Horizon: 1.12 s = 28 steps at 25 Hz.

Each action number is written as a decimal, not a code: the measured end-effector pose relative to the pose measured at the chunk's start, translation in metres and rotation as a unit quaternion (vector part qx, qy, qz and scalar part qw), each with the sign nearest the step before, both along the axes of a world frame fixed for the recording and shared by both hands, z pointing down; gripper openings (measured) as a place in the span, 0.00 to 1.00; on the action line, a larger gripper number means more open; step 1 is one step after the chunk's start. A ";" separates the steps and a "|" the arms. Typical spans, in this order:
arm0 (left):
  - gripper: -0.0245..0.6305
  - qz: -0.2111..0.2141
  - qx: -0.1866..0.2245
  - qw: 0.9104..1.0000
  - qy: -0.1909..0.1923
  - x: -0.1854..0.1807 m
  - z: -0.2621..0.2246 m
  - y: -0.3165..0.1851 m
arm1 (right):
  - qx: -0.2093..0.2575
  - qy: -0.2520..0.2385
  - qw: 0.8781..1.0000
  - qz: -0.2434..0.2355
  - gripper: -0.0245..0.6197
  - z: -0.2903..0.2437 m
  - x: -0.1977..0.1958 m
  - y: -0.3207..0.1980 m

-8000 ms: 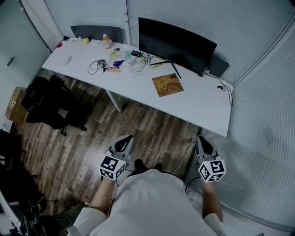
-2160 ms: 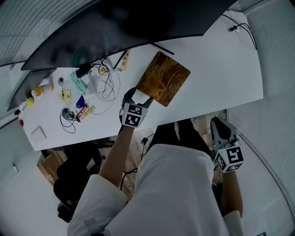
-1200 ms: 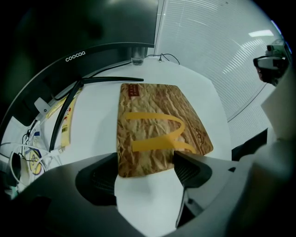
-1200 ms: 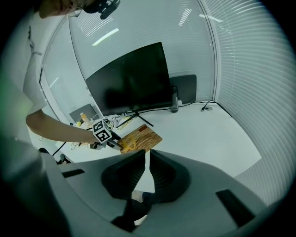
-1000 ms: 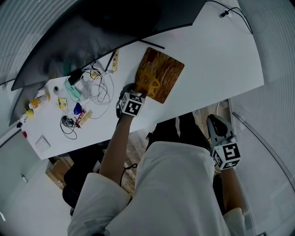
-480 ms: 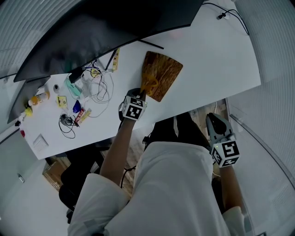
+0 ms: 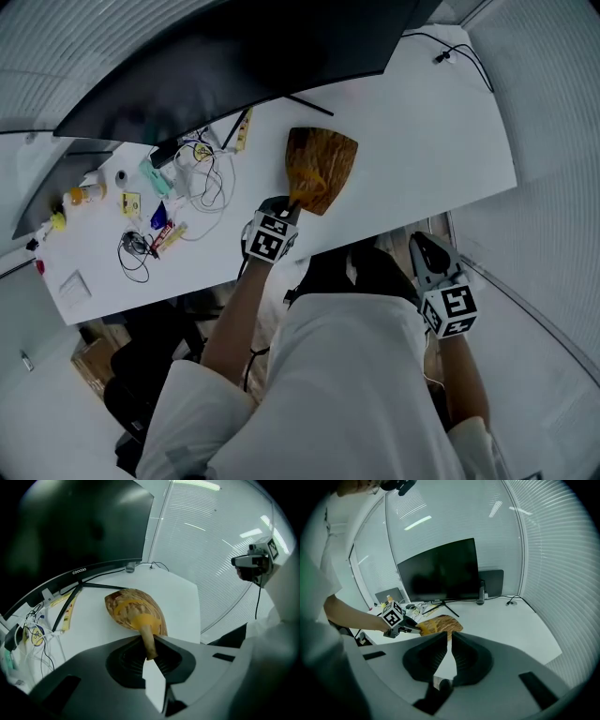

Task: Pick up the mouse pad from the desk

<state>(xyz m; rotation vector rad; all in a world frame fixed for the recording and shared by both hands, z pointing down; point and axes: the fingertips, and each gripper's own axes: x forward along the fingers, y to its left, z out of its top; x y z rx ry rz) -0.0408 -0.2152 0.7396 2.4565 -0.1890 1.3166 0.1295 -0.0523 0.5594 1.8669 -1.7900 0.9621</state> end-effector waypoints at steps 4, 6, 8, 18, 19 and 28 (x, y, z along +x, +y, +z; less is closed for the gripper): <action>0.10 -0.002 0.014 1.000 0.019 -0.002 -0.022 0.009 | 0.013 0.009 1.000 -0.009 0.11 -0.011 0.000 0.002; 0.10 -0.008 0.018 1.000 0.023 -0.005 -0.032 0.011 | 0.019 0.013 1.000 -0.016 0.11 -0.015 0.001 0.001; 0.10 -0.012 0.029 0.999 0.036 -0.005 -0.044 0.012 | 0.025 0.017 0.999 -0.022 0.11 -0.019 0.003 0.000; 0.10 -0.091 0.059 0.991 0.083 -0.014 -0.114 0.044 | 0.070 0.023 0.995 -0.070 0.11 -0.044 0.016 0.010; 0.10 -0.103 0.060 0.989 0.087 -0.015 -0.120 0.049 | 0.072 0.022 0.994 -0.076 0.11 -0.046 0.018 0.012; 0.10 -0.188 0.095 0.971 0.113 -0.026 -0.166 0.103 | 0.114 0.018 0.985 -0.130 0.11 -0.064 0.026 0.044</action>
